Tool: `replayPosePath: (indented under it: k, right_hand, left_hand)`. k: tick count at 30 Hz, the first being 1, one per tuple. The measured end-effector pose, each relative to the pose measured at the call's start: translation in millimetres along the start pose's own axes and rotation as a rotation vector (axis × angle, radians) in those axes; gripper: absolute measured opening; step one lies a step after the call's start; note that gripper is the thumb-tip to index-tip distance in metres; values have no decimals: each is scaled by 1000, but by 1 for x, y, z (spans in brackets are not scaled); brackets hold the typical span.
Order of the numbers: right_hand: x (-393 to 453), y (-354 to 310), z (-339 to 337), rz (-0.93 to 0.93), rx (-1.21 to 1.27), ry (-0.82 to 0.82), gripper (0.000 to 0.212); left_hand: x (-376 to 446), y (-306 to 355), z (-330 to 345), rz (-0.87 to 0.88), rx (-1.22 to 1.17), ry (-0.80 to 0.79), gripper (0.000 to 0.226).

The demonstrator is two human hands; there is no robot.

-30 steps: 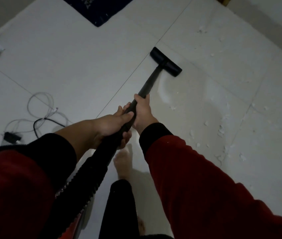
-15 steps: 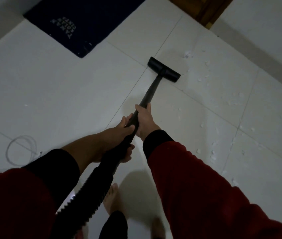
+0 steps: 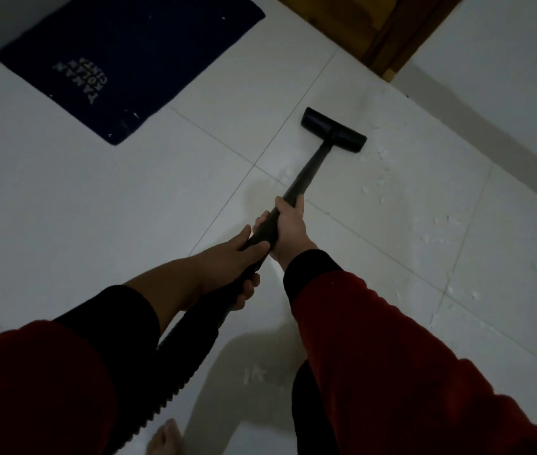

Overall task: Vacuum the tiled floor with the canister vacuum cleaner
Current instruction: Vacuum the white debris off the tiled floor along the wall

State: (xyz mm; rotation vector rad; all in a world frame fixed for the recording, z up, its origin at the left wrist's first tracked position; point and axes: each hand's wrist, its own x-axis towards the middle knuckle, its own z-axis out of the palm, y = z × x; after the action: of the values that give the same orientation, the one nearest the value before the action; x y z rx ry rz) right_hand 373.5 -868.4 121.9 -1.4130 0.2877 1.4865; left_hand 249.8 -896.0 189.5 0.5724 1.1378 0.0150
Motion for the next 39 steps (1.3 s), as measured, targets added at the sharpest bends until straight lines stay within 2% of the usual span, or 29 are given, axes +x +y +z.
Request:
replayPosePath:
  k: [4,14,21,25,29,35,39]
  right_hand:
    - [36,-60,1,6,-58,-6,62]
    - [123,-186,26,-3,-145,-19,66]
    - [155,-243,26,-13,-60,-7,65]
    - [160,-258,14,-22,-40,-4,66]
    - [150,-264,2,-24,-54,28,65]
    - [131,-284,-29,-65,-27,130,65]
    - [118,-285,-50,-65,-32,154,66]
  left_hand:
    - [35,45,28,20,-50,23,62]
    - [117,161,71,54,-95,52,53]
    - [152,220,92,-15,-15,27,33]
    - [160,229,109,-47,24,5,33]
    - [156,225,123,-30,-13,-5,45]
    - [156,228,154,-1,82,-27,58]
    - [153,216,172,-9,67,-45,58]
